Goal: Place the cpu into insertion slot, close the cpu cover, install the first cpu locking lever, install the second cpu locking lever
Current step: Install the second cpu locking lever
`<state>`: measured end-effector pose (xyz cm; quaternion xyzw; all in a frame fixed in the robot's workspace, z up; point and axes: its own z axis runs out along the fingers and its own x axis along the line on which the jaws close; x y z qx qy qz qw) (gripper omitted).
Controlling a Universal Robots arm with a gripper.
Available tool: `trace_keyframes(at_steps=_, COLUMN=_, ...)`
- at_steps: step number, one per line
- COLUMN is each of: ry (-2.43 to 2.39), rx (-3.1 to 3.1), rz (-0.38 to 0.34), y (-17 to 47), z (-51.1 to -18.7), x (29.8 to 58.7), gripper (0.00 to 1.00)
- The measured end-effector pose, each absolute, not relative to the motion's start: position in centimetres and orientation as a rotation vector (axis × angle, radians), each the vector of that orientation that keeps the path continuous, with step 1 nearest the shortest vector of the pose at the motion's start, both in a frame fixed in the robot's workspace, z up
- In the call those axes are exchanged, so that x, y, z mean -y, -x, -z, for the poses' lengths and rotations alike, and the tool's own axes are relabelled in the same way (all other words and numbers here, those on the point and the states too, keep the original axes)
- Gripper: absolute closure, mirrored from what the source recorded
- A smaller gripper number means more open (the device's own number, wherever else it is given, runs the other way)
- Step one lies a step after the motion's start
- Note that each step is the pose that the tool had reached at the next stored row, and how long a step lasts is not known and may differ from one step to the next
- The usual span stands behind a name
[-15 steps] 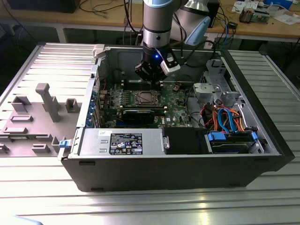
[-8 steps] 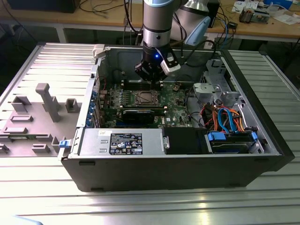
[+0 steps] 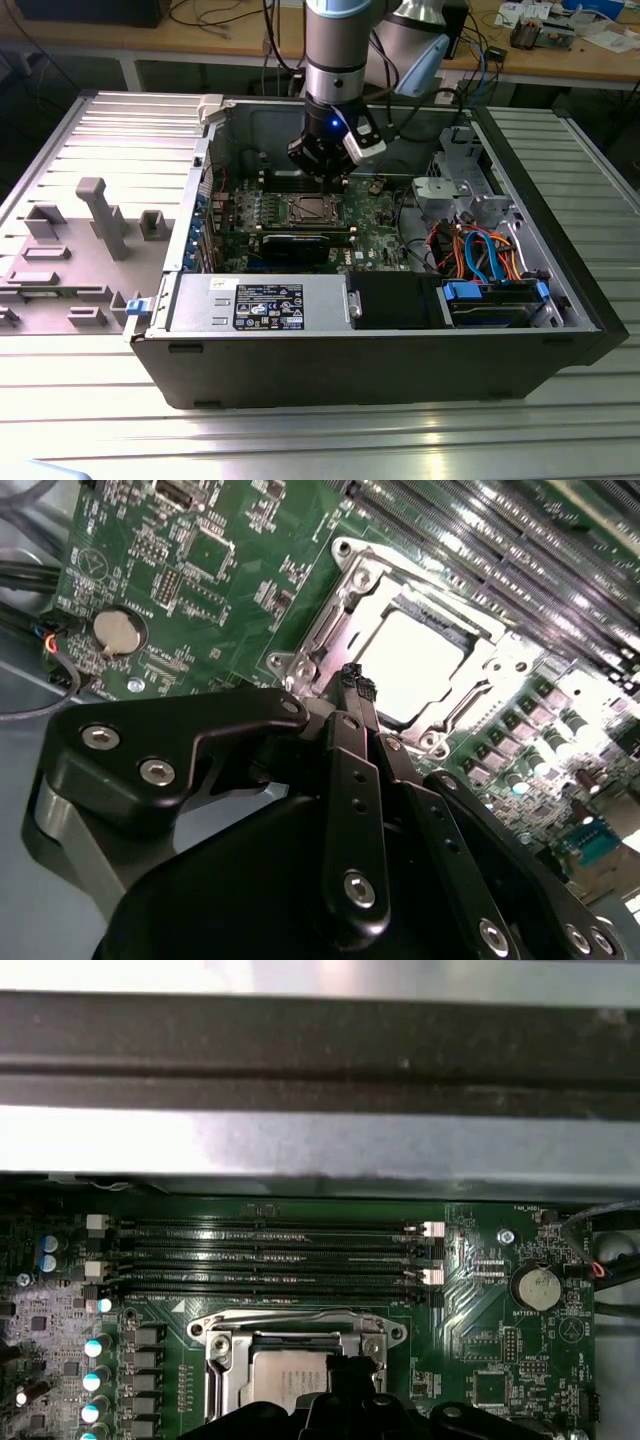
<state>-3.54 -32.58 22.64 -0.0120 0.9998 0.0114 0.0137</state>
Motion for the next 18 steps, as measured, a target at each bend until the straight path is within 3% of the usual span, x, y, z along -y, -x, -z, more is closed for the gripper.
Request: trace_keyframes(at_steps=18, ry=0.037, rx=-3.114, rz=-0.035, y=3.54, z=-23.35, x=33.72, gripper=0.89)
